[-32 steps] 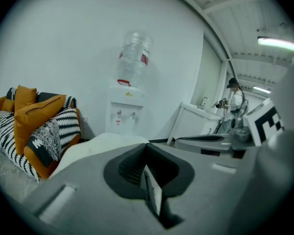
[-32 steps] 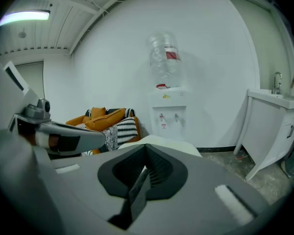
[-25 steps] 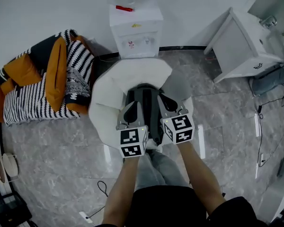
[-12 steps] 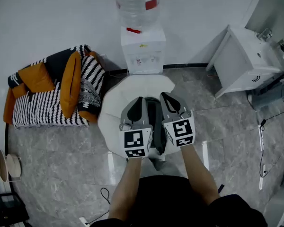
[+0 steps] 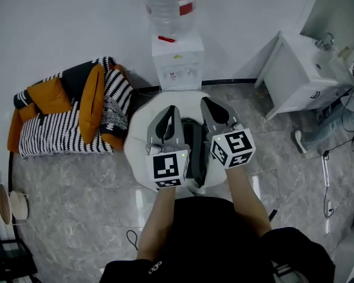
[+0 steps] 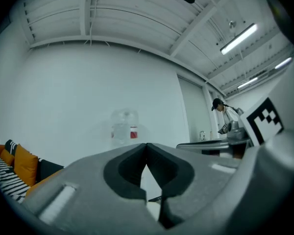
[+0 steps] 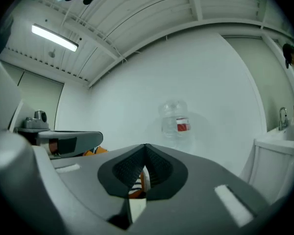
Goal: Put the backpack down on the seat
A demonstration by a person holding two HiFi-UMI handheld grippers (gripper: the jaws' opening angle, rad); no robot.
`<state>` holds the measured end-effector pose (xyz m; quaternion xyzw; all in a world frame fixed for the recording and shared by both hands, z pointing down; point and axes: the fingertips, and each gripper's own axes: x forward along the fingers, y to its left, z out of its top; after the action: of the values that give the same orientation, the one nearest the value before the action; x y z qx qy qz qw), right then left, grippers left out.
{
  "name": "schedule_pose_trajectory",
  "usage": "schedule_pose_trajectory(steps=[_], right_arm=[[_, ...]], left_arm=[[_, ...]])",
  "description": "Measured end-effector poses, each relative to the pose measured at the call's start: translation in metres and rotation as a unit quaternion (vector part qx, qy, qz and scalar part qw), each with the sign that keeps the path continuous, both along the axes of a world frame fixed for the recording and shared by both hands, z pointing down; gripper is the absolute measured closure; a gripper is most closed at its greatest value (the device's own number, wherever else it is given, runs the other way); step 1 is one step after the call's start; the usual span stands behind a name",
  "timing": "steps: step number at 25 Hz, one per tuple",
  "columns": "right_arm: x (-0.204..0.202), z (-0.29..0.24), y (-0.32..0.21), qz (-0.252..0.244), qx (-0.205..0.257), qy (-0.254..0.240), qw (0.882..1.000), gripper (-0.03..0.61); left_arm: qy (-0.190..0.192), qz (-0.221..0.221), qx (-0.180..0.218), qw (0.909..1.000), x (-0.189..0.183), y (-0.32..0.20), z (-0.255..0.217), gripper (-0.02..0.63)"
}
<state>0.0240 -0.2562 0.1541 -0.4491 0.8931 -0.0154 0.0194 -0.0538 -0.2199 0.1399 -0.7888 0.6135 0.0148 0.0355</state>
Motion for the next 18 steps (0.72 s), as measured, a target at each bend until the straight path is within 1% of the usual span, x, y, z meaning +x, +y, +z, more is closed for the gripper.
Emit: schedule_pose_trajectory(steps=[2, 7, 16, 18], right_arm=[[-0.002, -0.003, 0.005, -0.006, 0.002, -0.003, 1.000, 0.572], [-0.004, -0.006, 0.007, -0.013, 0.012, 0.014, 1.000, 0.572], [-0.011, -0.013, 0.000, -0.018, 0.034, 0.022, 0.999, 0.572], [-0.011, -0.014, -0.003, -0.019, 0.037, 0.025, 0.999, 0.572]], left_arm=[[0.001, -0.001, -0.001, 1.0000, 0.003, 0.003, 0.000, 0.614], [0.004, 0.005, 0.004, 1.0000, 0.012, 0.002, -0.003, 0.614], [0.001, 0.002, 0.007, 1.0000, 0.008, -0.010, -0.005, 0.614], [0.005, 0.003, 0.005, 1.0000, 0.009, -0.014, -0.005, 0.614]])
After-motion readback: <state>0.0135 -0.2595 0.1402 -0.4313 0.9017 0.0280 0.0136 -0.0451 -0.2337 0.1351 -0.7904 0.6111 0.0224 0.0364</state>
